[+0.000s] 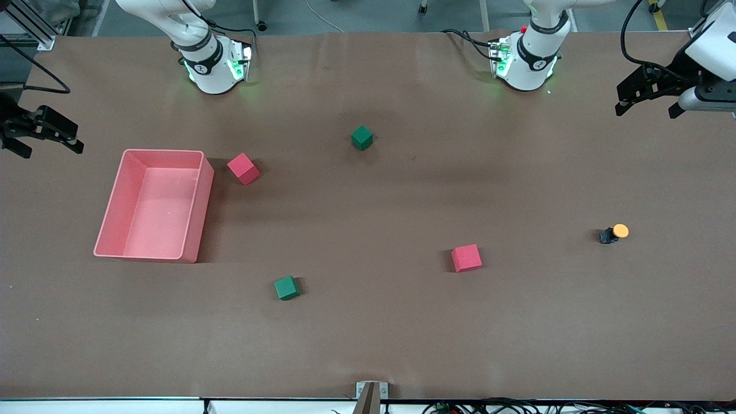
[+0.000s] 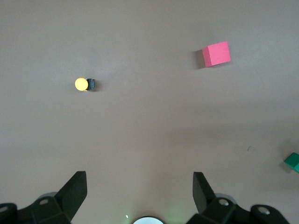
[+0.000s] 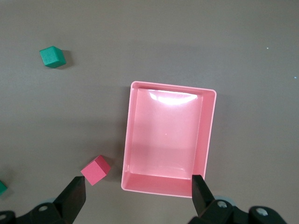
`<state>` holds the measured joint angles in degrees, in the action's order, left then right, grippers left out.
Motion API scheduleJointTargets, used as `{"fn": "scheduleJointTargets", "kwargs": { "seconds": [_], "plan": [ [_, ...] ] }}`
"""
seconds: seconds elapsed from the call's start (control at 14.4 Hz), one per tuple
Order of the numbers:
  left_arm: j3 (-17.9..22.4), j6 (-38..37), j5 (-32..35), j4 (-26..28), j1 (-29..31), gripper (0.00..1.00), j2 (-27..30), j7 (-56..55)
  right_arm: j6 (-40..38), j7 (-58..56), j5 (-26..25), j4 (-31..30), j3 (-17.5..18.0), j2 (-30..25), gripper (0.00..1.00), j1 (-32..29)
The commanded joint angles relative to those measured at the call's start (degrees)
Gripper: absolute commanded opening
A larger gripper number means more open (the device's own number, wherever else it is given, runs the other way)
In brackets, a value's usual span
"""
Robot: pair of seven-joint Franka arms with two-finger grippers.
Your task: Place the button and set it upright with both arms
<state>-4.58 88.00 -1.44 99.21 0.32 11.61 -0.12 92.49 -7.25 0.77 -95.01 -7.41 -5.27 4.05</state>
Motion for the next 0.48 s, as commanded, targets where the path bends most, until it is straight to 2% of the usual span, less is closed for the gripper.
{"fn": "scheduleJointTargets", "kwargs": {
  "seconds": [0.0,0.42],
  "plan": [
    [-0.08,0.60,0.12,0.90,0.30,1.00,0.96,-0.14,-0.12,1.36,-0.86,-2.02,0.46,-2.11,1.00,-0.45],
    [-0.08,0.51,0.12,0.90,0.30,1.00,0.96,-0.14,-0.29,1.27,-0.86,-2.02,0.29,-1.76,1.00,-0.54]
  ]
}}
